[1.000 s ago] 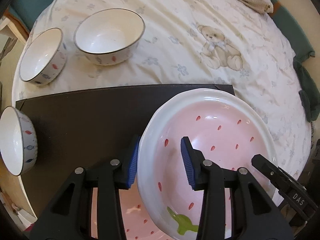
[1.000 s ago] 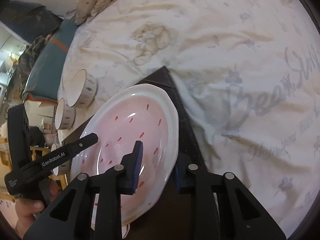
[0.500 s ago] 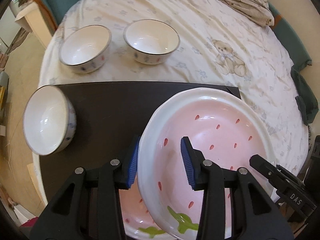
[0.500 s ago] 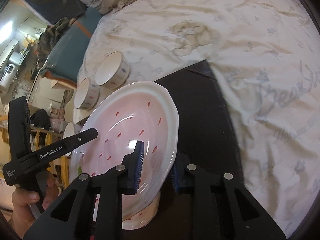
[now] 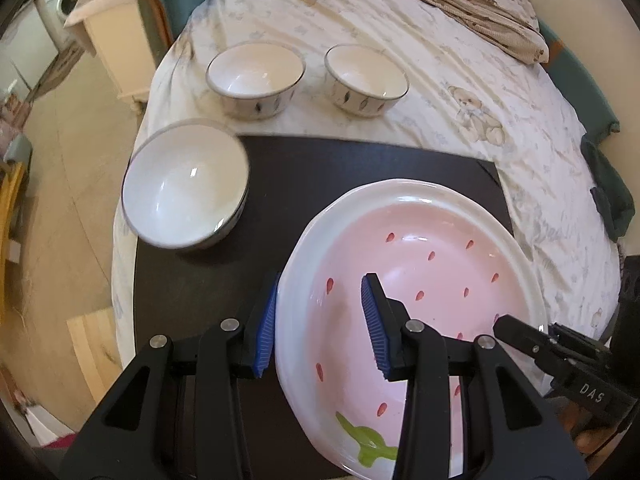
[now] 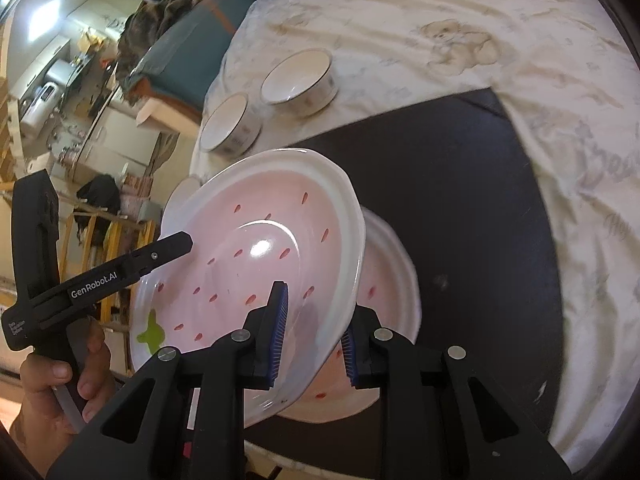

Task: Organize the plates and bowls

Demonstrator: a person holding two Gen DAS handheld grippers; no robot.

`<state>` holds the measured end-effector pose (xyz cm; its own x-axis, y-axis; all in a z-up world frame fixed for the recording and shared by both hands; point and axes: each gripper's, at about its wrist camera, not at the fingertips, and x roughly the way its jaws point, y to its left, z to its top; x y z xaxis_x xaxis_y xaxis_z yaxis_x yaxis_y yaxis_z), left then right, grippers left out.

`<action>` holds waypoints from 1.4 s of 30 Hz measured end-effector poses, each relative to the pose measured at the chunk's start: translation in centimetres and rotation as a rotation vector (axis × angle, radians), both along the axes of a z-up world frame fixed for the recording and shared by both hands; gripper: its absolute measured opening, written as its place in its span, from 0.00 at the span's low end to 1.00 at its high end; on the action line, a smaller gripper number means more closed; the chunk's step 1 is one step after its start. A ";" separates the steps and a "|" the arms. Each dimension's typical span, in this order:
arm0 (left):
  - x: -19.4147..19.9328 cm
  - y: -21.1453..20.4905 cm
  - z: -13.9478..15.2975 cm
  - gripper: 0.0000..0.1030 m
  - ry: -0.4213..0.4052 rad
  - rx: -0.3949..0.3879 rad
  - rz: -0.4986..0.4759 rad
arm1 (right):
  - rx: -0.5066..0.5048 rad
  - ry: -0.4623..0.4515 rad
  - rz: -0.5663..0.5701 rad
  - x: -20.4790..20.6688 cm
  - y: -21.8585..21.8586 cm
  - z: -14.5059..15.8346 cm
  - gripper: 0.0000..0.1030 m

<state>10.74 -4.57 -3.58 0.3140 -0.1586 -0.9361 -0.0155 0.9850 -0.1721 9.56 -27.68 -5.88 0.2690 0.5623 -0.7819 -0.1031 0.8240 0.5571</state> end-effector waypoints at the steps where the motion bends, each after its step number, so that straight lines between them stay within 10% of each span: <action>1: -0.2 0.2 -0.3 0.35 0.004 -0.006 0.001 | 0.001 0.004 0.006 -0.3 0.3 -0.2 0.26; 21: -1.3 -3.1 -5.1 0.35 0.052 0.036 -0.108 | -0.064 0.083 -0.052 -2.5 -0.9 -3.3 0.26; 42: -2.3 -6.1 -6.0 0.45 -0.032 0.275 -0.245 | -0.080 0.157 -0.050 -2.4 -0.3 -5.2 0.29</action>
